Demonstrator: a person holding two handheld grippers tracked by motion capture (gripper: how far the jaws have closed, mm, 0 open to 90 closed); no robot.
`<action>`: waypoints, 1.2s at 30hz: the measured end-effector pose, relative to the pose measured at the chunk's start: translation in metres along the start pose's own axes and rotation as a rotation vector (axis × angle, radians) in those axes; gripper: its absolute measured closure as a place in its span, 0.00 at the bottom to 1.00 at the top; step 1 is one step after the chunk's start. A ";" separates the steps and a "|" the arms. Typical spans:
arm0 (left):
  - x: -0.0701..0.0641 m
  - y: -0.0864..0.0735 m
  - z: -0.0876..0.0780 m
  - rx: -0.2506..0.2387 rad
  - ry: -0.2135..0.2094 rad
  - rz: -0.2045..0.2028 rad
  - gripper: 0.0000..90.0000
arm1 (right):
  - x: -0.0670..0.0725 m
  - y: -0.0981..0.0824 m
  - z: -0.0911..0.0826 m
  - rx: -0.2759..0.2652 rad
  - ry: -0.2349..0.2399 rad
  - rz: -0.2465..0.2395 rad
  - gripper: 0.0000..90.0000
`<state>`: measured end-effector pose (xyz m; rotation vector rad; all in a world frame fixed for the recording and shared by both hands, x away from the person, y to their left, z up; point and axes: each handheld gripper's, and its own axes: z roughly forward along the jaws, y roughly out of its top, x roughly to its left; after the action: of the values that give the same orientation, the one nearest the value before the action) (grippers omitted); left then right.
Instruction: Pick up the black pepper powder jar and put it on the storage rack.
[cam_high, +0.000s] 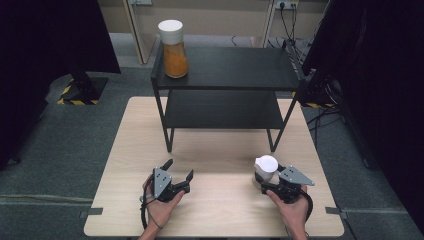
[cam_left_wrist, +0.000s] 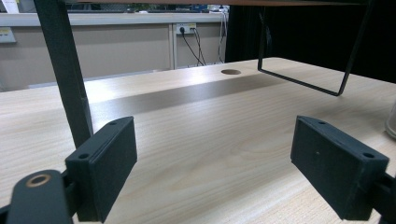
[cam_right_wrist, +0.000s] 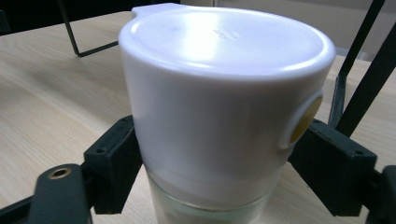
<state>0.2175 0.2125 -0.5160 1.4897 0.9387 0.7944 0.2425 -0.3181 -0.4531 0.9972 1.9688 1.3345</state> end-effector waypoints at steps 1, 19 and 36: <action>0.000 0.000 0.000 0.000 0.000 0.001 0.15 | 0.000 0.000 0.001 0.001 0.002 -0.002 0.25; -0.001 0.000 0.000 0.000 0.002 0.003 0.15 | 0.000 0.006 0.002 0.019 0.017 -0.020 0.34; -0.001 0.000 0.000 -0.003 0.005 0.004 0.15 | 0.004 0.025 -0.012 -0.063 0.004 -0.023 0.34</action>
<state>0.2167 0.2115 -0.5164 1.4887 0.9378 0.8022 0.2376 -0.3157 -0.4255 0.9404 1.9234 1.3777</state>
